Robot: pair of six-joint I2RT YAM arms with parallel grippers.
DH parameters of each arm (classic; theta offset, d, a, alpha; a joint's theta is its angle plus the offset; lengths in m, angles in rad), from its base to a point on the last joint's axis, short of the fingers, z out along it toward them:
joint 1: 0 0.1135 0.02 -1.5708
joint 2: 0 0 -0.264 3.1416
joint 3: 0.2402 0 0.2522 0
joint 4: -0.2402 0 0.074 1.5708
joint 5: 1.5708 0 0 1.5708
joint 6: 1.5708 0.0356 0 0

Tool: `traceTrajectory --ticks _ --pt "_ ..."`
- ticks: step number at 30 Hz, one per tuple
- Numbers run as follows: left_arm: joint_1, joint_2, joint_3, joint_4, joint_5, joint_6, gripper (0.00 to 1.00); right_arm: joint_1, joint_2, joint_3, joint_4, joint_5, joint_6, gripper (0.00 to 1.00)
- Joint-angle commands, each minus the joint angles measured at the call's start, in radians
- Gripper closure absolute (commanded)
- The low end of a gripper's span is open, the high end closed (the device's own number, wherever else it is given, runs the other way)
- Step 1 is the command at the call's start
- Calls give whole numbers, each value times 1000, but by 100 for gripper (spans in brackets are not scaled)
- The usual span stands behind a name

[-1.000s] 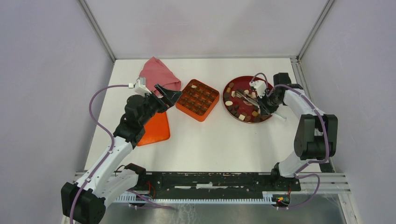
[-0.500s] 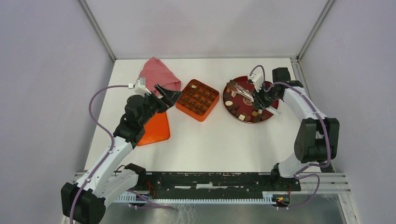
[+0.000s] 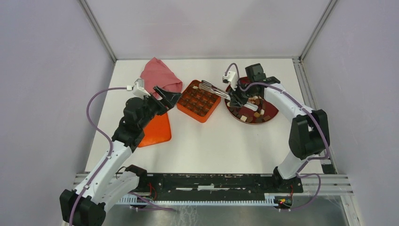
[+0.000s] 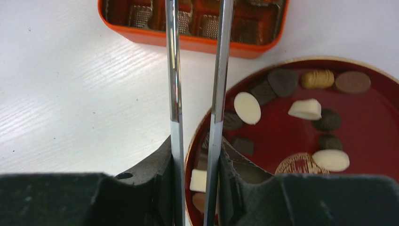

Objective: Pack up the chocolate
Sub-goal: Place the fake chocolate in the packing box.

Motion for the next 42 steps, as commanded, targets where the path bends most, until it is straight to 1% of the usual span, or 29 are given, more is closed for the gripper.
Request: traceTrajectory --ticks 1,7,15,18,21,29,34,39,42 --pt "-3 -27 30 -7 -28 -12 2 63 53 87 51 5 14 100" --pt "-4 -41 28 -42 -35 -12 2 136 126 144 71 67 50 100" --pt "-4 -70 14 -63 -48 -13 2 209 229 232 77 161 87 94" --pt "-3 -78 14 -70 -56 -12 2 224 255 252 82 183 105 90" --pt "-3 -85 11 -79 -60 -9 2 234 279 275 80 203 116 86" --pt "-3 -81 10 -79 -61 -9 1 248 319 304 68 233 116 80" --pt "-3 -83 8 -78 -62 -7 2 252 337 308 59 235 116 78" --pt "-3 -86 3 -78 -65 -7 2 255 340 301 58 238 113 73" --pt "-4 -84 6 -78 -64 -7 2 258 343 301 54 239 112 72"
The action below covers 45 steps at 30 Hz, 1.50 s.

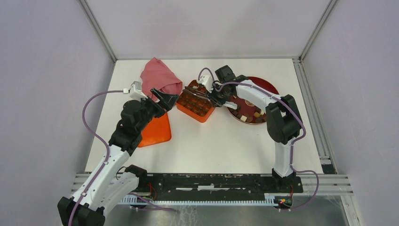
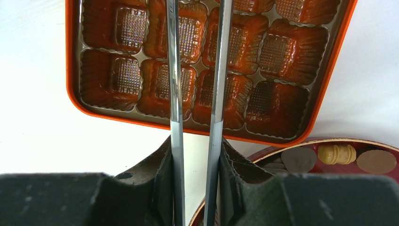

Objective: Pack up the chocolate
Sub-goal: Place the fake chocolate in the packing box, then pick up the fake chocolate from the plate.

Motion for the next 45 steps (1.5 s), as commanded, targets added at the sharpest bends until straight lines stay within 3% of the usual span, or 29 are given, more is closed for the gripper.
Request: traceTrajectory --ticks 1,31,45 --pt "-3 -11 6 10 -19 -7 2 9 10 39 16 8 6 71" --pt "-3 -10 7 11 -19 -6 2 25 -8 17 -1 44 -2 56" --pt "-4 -13 23 13 -12 -8 2 -13 -185 -67 -7 -30 -1 56"
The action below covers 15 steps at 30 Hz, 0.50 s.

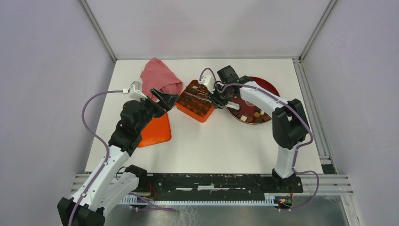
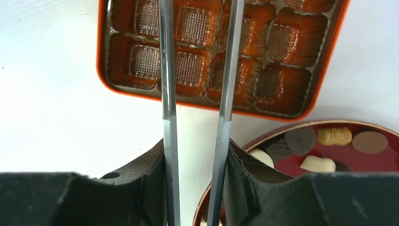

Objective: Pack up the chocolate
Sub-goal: Pick up the fake chocolate from the plate.

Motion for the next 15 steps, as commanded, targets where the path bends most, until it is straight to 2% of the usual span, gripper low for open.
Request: traceTrajectory --ticks 1,7,15 --pt "-4 -3 25 16 -11 -7 2 -28 -135 -36 14 -55 -1 56" --pt "-4 20 35 53 12 -11 1 -94 -281 -152 21 -115 -16 56" --pt "-5 107 50 150 85 -15 2 -341 -498 -361 43 -163 -13 55"
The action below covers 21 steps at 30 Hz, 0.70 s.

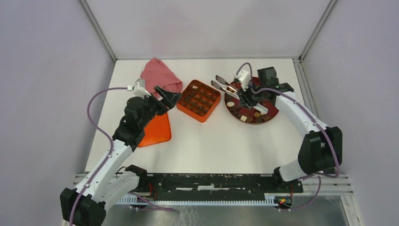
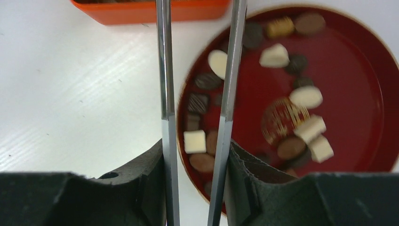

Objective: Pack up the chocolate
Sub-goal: Pick up the fake chocolate from the plate.

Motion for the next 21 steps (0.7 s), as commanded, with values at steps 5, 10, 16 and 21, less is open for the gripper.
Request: traceTrajectory --ticks 5,10,16,21 --pt "-4 155 99 151 127 -6 2 -256 -199 -186 48 -50 8 54" --pt "-4 255 164 181 201 13 2 -417 -276 -282 59 -86 22 54" --pt "-5 300 184 201 240 37 2 -530 -303 -324 59 -99 19 54" --pt "-4 285 179 147 241 120 2 -549 -264 -274 32 -76 -12 55"
